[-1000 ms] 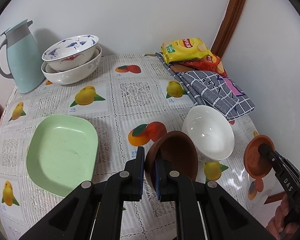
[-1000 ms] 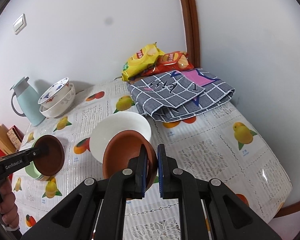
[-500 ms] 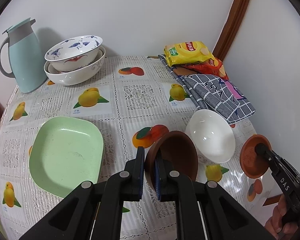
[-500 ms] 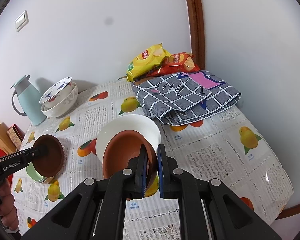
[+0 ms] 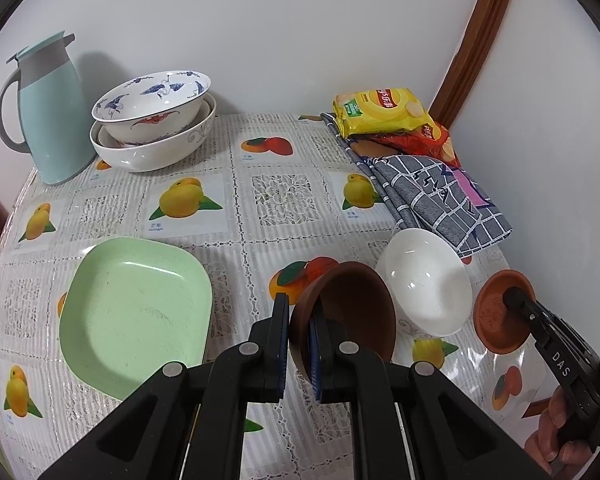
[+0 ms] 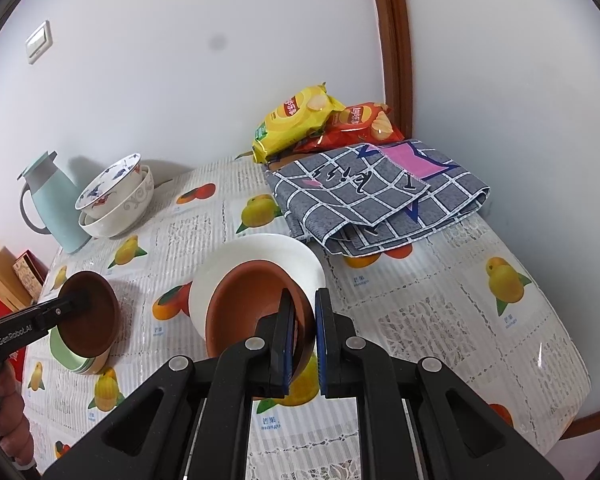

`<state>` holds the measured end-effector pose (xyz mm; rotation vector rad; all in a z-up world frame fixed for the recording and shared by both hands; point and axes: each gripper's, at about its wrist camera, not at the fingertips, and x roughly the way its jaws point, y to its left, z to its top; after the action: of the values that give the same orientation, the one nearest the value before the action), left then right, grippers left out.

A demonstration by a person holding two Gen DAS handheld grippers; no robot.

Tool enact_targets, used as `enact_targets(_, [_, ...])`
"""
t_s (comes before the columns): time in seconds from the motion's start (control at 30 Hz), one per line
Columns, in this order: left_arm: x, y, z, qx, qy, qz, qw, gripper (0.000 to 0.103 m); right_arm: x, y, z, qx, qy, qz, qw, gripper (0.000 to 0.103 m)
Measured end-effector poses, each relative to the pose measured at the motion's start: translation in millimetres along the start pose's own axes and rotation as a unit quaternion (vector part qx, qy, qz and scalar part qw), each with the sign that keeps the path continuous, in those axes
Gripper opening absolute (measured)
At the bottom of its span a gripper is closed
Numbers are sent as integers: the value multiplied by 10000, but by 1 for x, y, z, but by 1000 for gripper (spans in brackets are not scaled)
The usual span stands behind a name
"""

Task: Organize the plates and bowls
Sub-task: 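Carry the right gripper's brown bowl into the white bowl while the left gripper holds its bowl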

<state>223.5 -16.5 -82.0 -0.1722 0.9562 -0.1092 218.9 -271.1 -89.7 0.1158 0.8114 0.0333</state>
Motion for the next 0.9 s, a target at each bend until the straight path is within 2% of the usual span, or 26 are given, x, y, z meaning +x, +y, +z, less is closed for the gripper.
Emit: enact_targets(0.9, [26,7,11,-21,150,65,9999,9,53,17,16,-245,262,-21,9994,10])
